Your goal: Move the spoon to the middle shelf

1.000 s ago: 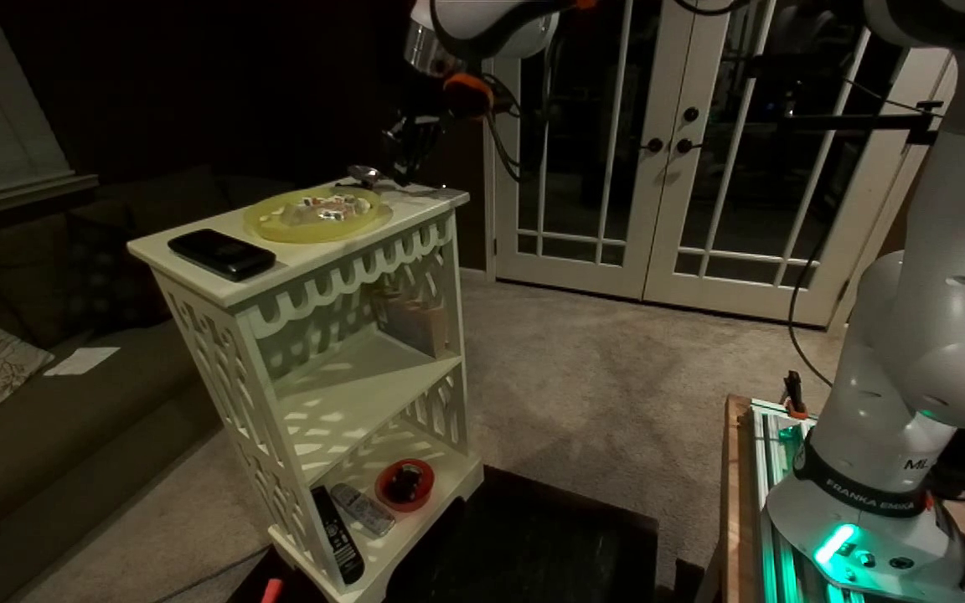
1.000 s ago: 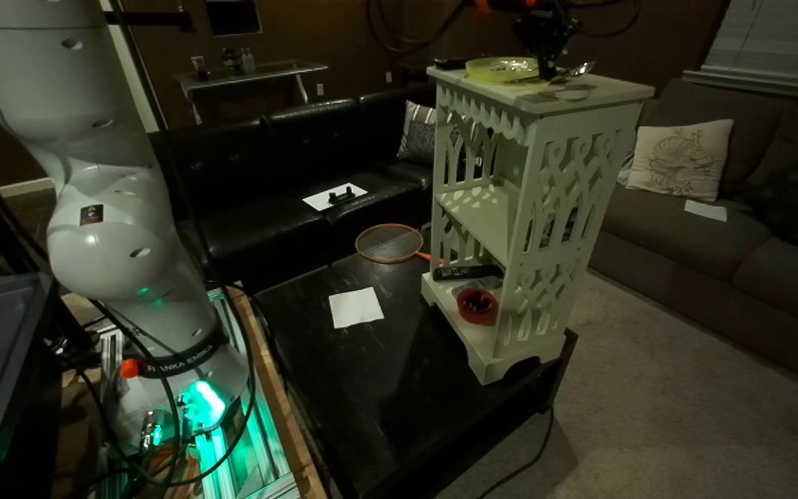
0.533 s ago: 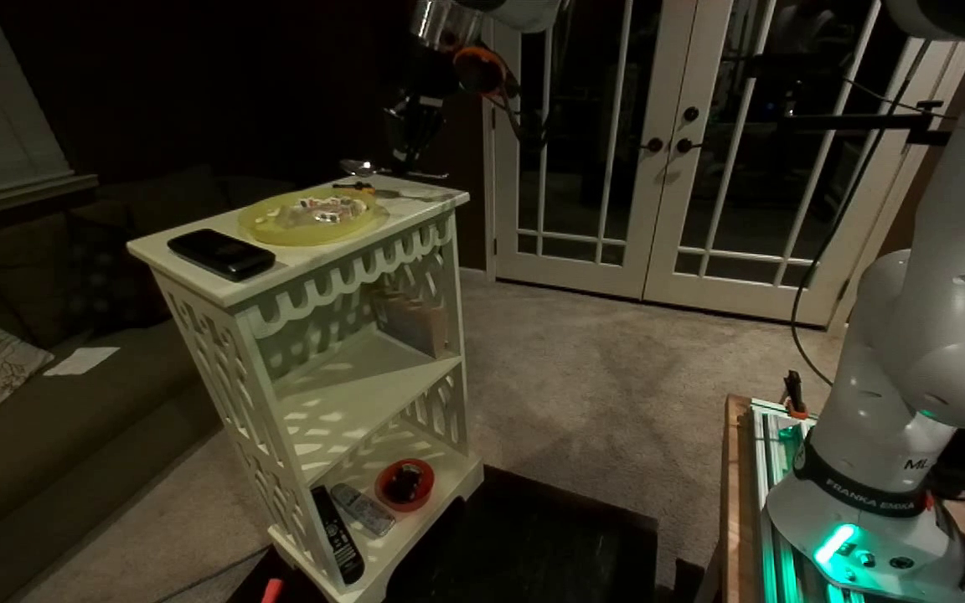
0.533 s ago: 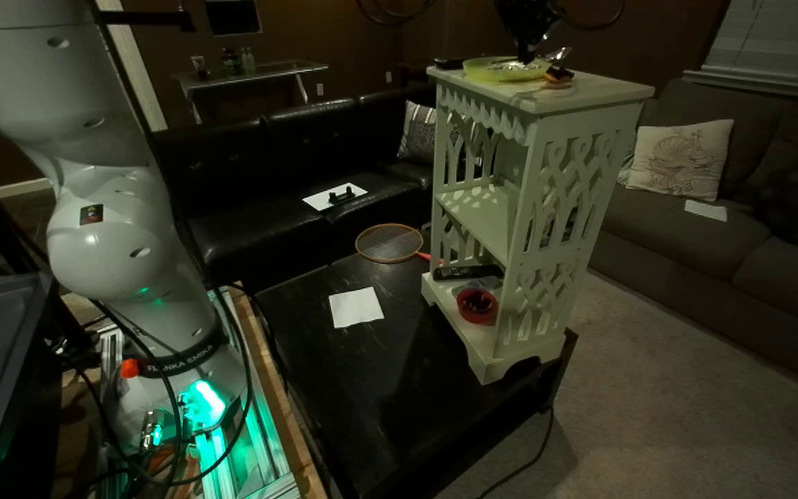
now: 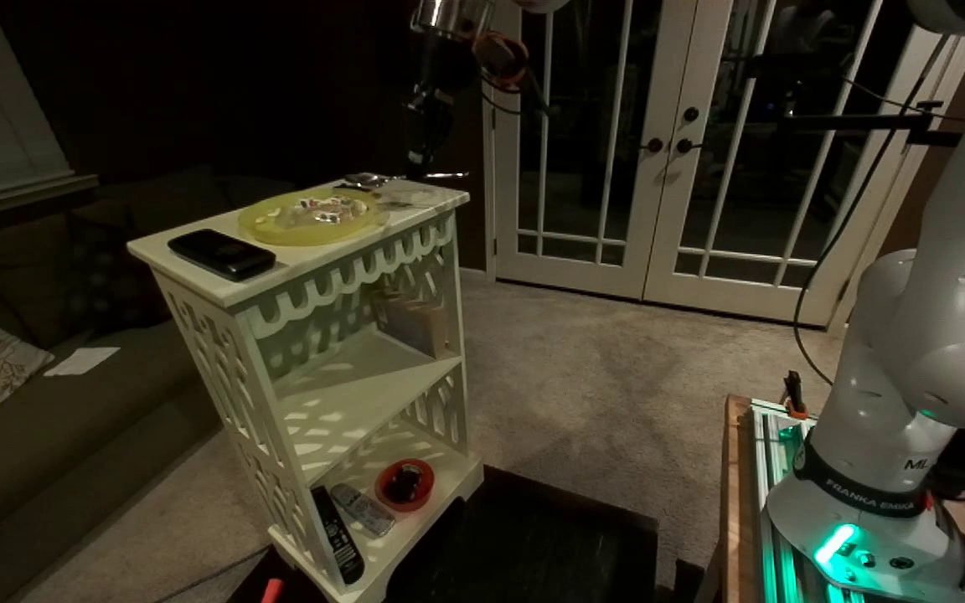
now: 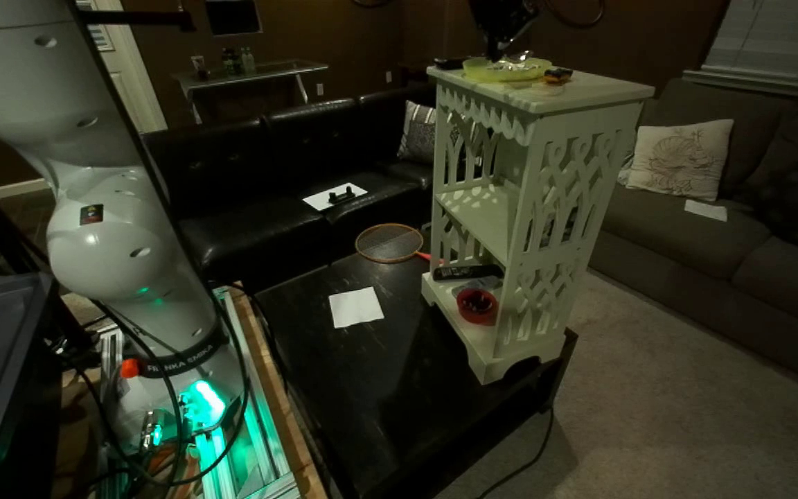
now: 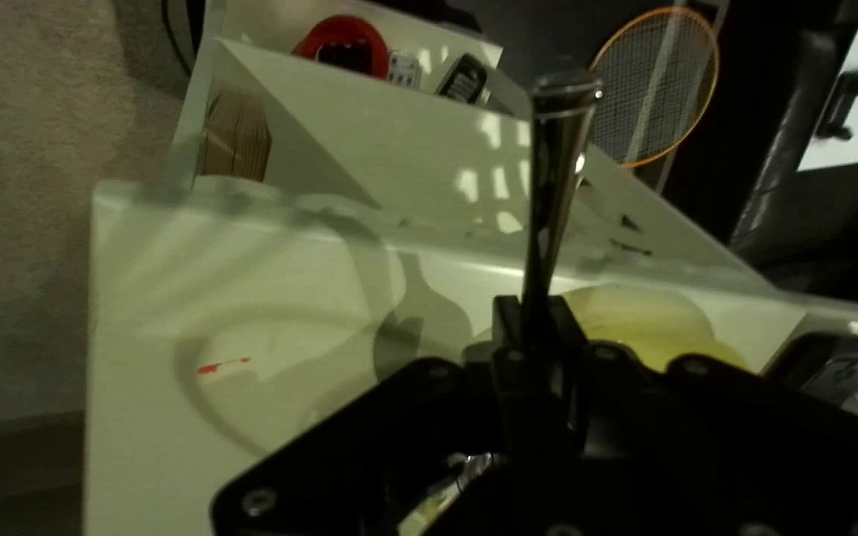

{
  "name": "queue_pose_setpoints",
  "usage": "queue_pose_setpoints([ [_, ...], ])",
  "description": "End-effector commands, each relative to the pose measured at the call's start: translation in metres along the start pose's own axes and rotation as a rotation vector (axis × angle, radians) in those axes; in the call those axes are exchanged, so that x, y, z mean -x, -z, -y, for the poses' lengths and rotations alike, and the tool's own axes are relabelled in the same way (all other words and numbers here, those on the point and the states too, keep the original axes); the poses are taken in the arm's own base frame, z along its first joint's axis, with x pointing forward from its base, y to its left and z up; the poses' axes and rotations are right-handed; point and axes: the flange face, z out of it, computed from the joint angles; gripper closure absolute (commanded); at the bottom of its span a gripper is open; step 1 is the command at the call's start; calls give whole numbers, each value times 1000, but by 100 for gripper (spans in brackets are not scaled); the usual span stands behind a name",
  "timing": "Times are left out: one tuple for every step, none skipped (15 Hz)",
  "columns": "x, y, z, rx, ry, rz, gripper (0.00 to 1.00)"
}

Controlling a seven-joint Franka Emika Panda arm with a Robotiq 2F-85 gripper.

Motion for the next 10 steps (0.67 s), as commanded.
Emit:
queue_pose_setpoints([
  [22,17,15,-130,146,59,95],
  [27,20,17,-165,185,75,95],
  [31,19,18,-196,224,102,95],
  [36,17,20,-224,261,132,95],
  [41,12,22,-249,295,168,95],
  [46,7,25,-273,333,202,95],
  [51,0,27,-295,371,234,95],
  [54,-10,31,-320,413,257,95],
  [57,-16,35,-352,448,275,95],
  [49,-7,27,-281,384,254,91],
])
